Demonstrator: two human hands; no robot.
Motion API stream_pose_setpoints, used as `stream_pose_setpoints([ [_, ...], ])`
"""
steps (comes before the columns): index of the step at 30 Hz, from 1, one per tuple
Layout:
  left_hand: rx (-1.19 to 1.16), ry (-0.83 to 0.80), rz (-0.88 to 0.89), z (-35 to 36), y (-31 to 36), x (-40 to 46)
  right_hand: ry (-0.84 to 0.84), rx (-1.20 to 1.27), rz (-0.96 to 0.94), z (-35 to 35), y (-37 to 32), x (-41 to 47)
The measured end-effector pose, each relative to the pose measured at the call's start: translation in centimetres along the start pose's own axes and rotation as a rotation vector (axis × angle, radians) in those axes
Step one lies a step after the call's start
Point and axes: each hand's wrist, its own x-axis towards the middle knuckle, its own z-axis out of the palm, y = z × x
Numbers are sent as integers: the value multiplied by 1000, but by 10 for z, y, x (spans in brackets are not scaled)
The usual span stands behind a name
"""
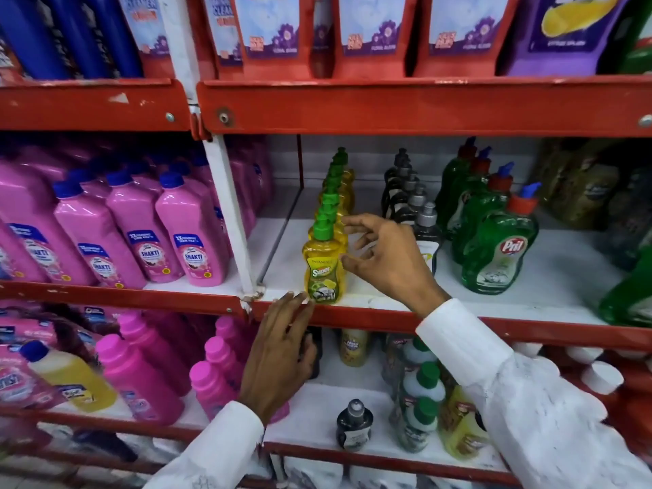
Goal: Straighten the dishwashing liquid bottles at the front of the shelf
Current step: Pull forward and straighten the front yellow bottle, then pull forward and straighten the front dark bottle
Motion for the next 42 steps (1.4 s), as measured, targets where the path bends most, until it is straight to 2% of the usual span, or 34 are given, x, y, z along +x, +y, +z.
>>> stream_pose_setpoints([
  [3,-11,-8,157,9,19,7,61,27,48,-9,12,-49],
  [6,17,-70,209,18,24,13,13,18,187,6,42,-106],
  [12,46,-146,188,29,25,13,-332,-47,394,90,121,-162],
  [16,23,-156,127,27,34,14,-377,-67,440,126,137,-167],
  [21,-11,-194,87,22,36,13,-396,-117,407,131,139,-162],
  [26,-44,-192,68,17,35,16,-247,-29,384,85,105,-156],
  [35,-86,-98,-26,24,40,16,117,71,264,-76,2,-106],
  [39,-101,-95,-19,27,39,14,265,15,189,-109,-10,-73],
  [42,-84,-109,-29,27,38,13,281,-12,226,-111,-5,-48],
])
